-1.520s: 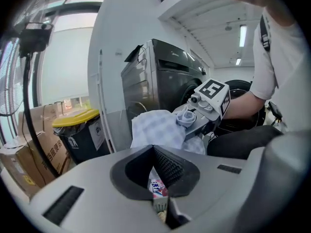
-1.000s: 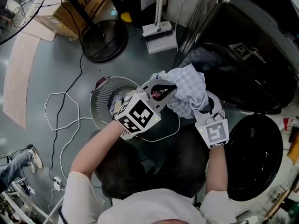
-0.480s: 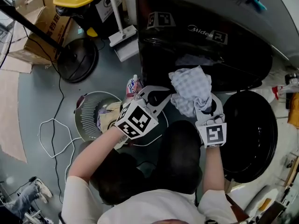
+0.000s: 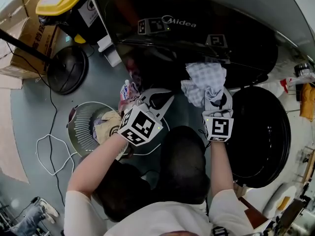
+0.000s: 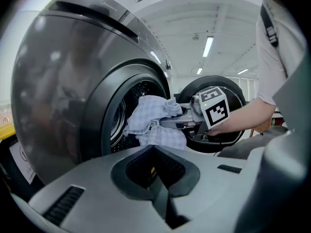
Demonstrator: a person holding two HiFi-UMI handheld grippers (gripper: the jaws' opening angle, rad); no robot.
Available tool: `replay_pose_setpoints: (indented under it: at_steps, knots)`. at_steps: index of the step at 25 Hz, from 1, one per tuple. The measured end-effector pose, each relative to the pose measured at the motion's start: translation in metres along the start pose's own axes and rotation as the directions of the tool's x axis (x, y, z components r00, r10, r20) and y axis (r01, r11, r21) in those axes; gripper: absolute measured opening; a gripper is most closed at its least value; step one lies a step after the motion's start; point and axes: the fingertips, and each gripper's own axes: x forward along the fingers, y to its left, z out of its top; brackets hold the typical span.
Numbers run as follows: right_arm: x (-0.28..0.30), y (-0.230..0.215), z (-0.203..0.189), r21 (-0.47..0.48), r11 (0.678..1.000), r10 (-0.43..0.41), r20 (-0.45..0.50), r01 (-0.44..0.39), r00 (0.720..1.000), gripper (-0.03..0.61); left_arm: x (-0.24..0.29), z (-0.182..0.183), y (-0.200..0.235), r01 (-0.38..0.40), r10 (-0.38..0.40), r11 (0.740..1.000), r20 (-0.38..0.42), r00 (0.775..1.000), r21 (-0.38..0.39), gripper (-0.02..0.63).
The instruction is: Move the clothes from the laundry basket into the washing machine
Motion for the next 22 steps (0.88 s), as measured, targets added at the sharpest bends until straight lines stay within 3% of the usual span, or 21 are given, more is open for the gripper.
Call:
replay_pose_setpoints:
  at_steps: [3, 8, 12, 16, 20, 22]
  knots:
    - [0.007, -0.006, -0.007, -0.003, 1.000, -0.024, 0.013, 0.024, 1.000, 0.119, 0.013, -0.005, -0.001, 0.011, -0.011, 0.998, 0.011, 1.000, -0.057, 0.006]
    - [0.016, -0.016, -0.016, -0.011, 0.997, -0.070, 0.038, 0.070, 0.997, 0.120, 0.028, -0.020, -0.015, 0.049, -0.047, 0.998, -0.050, 0.998, 0.047, 0.006]
    - [0.025, -0.017, -0.011, -0.037, 0.996, -0.075, 0.077, 0.078, 0.994, 0.120, 0.038, -0.027, -0.018, 0.060, -0.061, 0.998, -0.032, 0.998, -0.016, 0.006]
    - [0.039, -0.023, -0.015, -0.087, 0.992, -0.086, 0.099, 0.094, 0.991, 0.120, 0.044, -0.035, -0.022, 0.078, -0.072, 0.994, -0.085, 0.994, 0.076, 0.006]
    - [0.052, -0.024, -0.020, -0.144, 0.984, -0.094, 0.093, 0.106, 0.991, 0.118, 0.049, -0.033, -0.022, 0.082, -0.081, 0.997, -0.062, 0.995, 0.014, 0.006]
    - [0.059, -0.029, -0.017, -0.152, 0.979, -0.114, 0.125, 0.133, 0.986, 0.118, 0.049, -0.034, -0.025, 0.092, -0.088, 0.995, -0.081, 0.993, 0.049, 0.006]
